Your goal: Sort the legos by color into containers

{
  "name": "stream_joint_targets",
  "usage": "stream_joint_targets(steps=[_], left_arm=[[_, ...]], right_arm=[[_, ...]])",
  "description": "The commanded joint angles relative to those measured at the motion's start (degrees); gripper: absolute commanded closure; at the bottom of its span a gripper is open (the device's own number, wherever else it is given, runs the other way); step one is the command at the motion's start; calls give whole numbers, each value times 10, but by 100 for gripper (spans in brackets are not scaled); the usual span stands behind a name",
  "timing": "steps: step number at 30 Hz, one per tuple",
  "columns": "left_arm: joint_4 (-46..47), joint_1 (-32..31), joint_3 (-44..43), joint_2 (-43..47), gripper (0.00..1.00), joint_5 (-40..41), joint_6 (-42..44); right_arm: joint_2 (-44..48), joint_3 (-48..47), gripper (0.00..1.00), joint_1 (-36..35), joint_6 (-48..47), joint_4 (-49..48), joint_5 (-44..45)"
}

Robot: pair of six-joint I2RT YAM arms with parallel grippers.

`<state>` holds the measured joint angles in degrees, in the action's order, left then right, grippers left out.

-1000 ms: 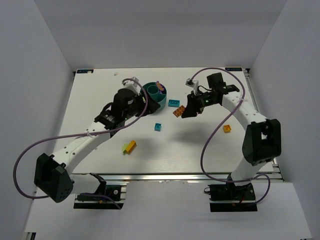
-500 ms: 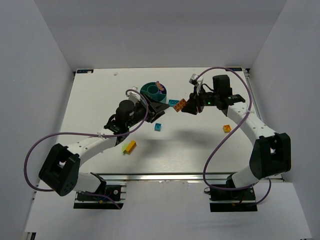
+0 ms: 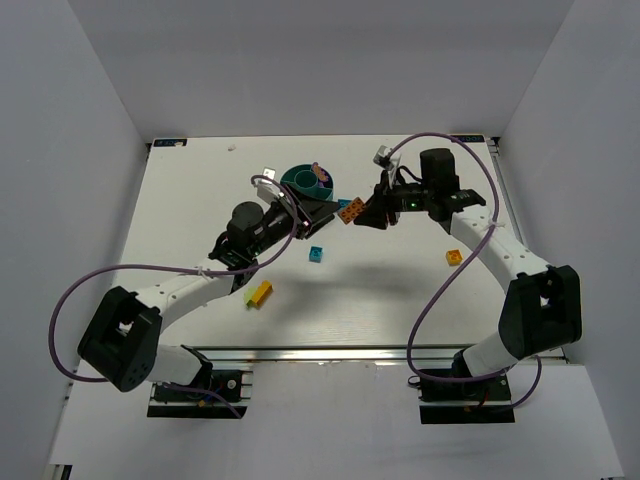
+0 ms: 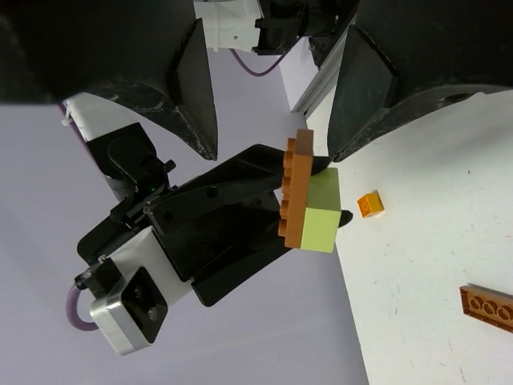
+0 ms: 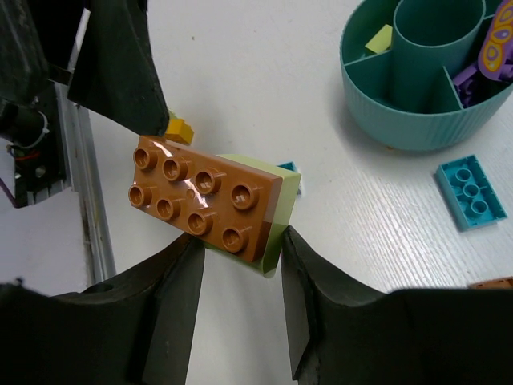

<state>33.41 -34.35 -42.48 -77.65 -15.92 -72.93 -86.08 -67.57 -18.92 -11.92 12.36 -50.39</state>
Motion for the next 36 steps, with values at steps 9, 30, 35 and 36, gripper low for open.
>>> stream_joint_targets(steps=[9, 30, 35, 36], left_arm=[[-4, -5, -25, -27, 42, -23, 26], [80, 9, -48, -6, 100, -74, -2], [42, 37, -59, 16, 100, -63, -7], [44, 40, -58, 18, 100, -59, -20]], right_arm=[[-8, -5, 100, -24, 51, -33, -14], [-54, 17, 100, -24, 75, -50, 21], [-59, 22, 100, -15, 67, -48, 35], [-60, 22, 100, -14, 62, -47, 36]])
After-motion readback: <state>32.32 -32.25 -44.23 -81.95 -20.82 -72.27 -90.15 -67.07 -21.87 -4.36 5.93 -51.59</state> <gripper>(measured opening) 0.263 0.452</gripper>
